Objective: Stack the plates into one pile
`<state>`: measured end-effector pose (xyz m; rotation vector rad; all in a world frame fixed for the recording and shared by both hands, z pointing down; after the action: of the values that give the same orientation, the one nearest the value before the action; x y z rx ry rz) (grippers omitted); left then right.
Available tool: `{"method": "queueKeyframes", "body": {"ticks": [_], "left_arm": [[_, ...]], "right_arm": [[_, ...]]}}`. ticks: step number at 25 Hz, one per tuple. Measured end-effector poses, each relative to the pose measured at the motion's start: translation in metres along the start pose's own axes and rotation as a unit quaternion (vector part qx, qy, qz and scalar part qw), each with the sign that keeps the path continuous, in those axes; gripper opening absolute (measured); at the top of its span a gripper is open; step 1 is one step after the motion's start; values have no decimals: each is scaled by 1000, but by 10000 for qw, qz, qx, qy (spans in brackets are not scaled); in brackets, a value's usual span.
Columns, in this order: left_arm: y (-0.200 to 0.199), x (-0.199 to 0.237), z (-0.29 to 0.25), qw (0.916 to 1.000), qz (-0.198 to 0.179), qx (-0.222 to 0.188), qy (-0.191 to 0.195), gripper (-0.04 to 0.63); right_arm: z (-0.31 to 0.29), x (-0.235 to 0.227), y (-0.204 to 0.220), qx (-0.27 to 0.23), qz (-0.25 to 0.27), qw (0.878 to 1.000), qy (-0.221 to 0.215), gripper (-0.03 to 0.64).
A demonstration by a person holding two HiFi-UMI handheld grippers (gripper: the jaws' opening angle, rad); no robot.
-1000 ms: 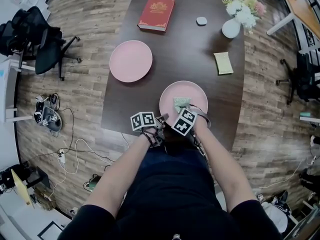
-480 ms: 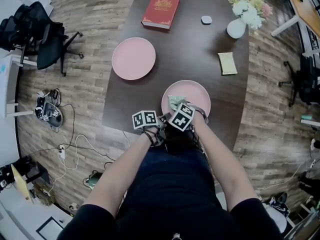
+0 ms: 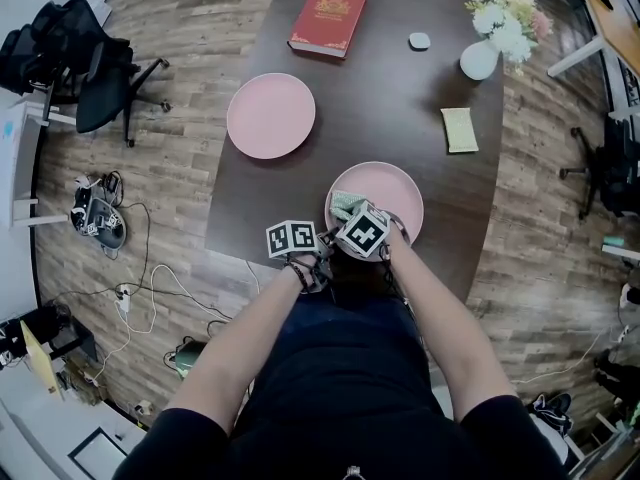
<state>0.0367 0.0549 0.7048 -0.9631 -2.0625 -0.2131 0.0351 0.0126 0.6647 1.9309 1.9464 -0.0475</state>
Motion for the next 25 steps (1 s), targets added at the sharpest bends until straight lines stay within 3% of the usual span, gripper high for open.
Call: {"method": "queueKeyframes", "body": {"ticks": [13,25], "left_arm": [[5,0,-4,9999,-46,61,-152,67],[3,-2,-1,9997,135,-99,-169,64]], "right_arm": [[1,5,-8,-186,-75,9996,-189,84],[3,0,0,-5,-99,9999,-12,84]]}}
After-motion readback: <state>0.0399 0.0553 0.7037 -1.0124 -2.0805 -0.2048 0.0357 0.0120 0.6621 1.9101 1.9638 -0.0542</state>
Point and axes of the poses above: the fingertips, and each gripper's own axes: z backward along the fingers, x to its left, y out of its underside, the point moved 2 cm from there along z, backward along the fingers, and after that the axes turned 12 degrees about x, right-handed, at the moved point
